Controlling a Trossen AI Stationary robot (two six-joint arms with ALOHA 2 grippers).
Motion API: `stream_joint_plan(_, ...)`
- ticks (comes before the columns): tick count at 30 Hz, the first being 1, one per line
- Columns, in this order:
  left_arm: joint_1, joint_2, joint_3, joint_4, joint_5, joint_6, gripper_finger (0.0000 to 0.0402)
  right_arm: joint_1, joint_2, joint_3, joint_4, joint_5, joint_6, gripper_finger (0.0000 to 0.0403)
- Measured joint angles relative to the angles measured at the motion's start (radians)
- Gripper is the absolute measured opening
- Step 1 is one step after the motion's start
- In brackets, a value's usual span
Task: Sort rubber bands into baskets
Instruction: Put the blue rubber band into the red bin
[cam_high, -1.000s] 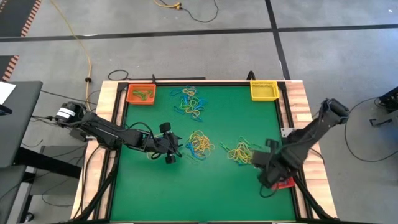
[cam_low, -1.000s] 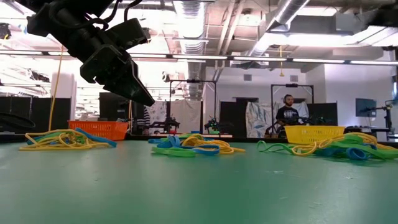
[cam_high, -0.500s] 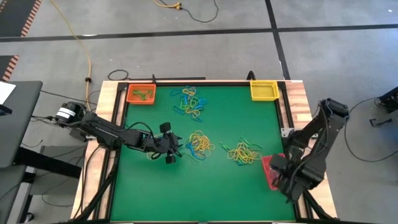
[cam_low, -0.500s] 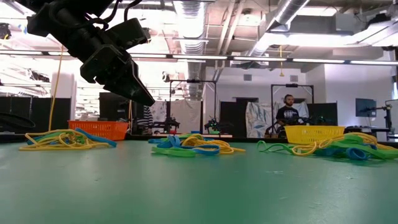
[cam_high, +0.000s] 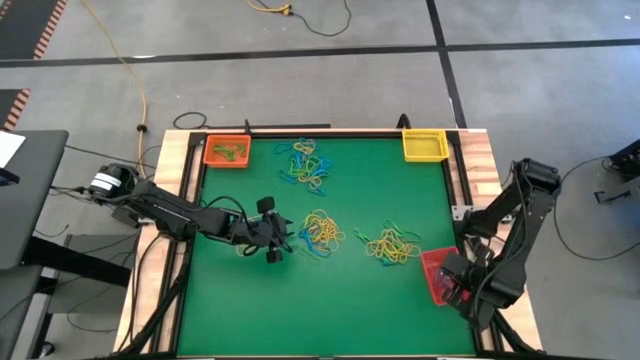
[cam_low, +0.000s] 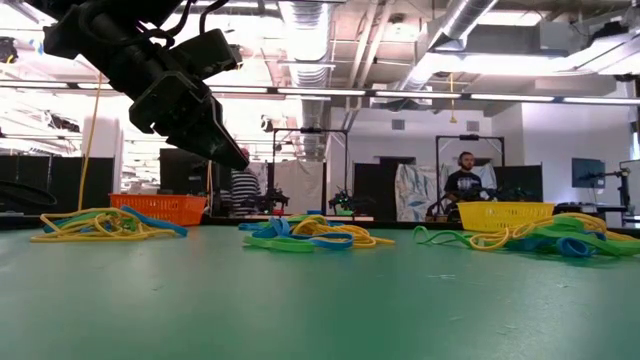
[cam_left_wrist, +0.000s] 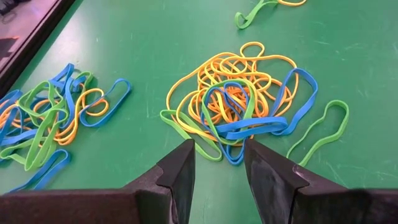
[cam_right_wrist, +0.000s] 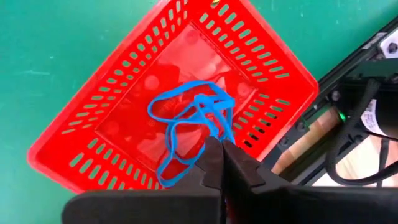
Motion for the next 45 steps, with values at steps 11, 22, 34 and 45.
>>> stream_joint_plan(11, 0.000, 0.000, 0.000, 0.003, 0.000, -0.001, 0.0128, -0.004, 0.000, -0.002, 0.000, 0.010, 0.007, 0.0079)
stream_joint_plan(22, 0.000, 0.000, 0.000, 0.003, 0.000, -0.002, 0.0128, -0.004, 0.000, -0.002, -0.005, 0.011, 0.008, 0.0134)
stream_joint_plan(34, 0.000, 0.000, 0.000, 0.059, -0.010, 0.022, 0.0128, -0.004, 0.000, 0.069, -0.108, 0.146, 0.007, 0.0147)
stream_joint_plan(45, 0.000, 0.000, 0.000, 0.060, -0.018, 0.024, 0.0128, -0.004, -0.001, 0.133, -0.218, 0.384, 0.002, 0.0147)
